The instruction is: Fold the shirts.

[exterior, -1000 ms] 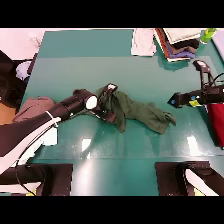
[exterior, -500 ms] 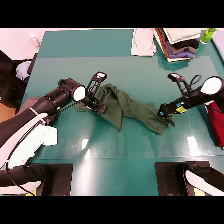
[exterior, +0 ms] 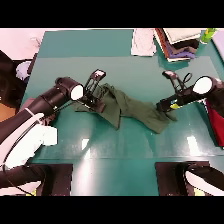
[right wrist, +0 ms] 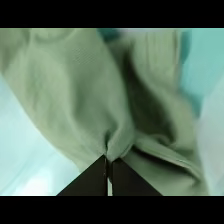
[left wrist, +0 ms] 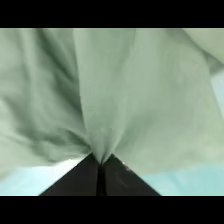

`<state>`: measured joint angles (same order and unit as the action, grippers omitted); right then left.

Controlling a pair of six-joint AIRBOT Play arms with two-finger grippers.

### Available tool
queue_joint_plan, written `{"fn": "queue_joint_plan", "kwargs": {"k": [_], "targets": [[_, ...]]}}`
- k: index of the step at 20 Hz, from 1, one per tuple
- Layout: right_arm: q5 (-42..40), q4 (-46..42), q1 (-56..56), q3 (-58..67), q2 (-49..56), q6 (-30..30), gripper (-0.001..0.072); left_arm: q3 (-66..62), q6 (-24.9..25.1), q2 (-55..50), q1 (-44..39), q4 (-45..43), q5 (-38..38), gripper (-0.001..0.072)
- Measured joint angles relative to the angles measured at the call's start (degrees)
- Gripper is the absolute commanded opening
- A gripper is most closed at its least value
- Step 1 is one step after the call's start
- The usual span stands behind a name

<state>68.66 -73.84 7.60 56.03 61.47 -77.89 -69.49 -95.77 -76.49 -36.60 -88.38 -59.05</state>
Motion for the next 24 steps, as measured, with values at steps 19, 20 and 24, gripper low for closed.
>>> {"fn": "queue_joint_plan", "kwargs": {"k": [19, 20, 24], "targets": [[5.8, -14.0, -13.9, 47.3, -14.8, -3.3, 0.0014, -37.3, -1.6, 31.4, 0.0, -28.2, -9.2, 0.0027], [6.7, -14.2, -14.2, 49.0, -13.7, -3.4, 0.0013, -37.6, -1.5, 31.1, 0.0, -28.1, -9.4, 0.0027], [8.6, -12.0, -14.8, 53.5, -6.0, -3.6, 0.0013, -35.0, -1.0, 26.7, 0.0, -25.1, -12.5, 0.0027]]}}
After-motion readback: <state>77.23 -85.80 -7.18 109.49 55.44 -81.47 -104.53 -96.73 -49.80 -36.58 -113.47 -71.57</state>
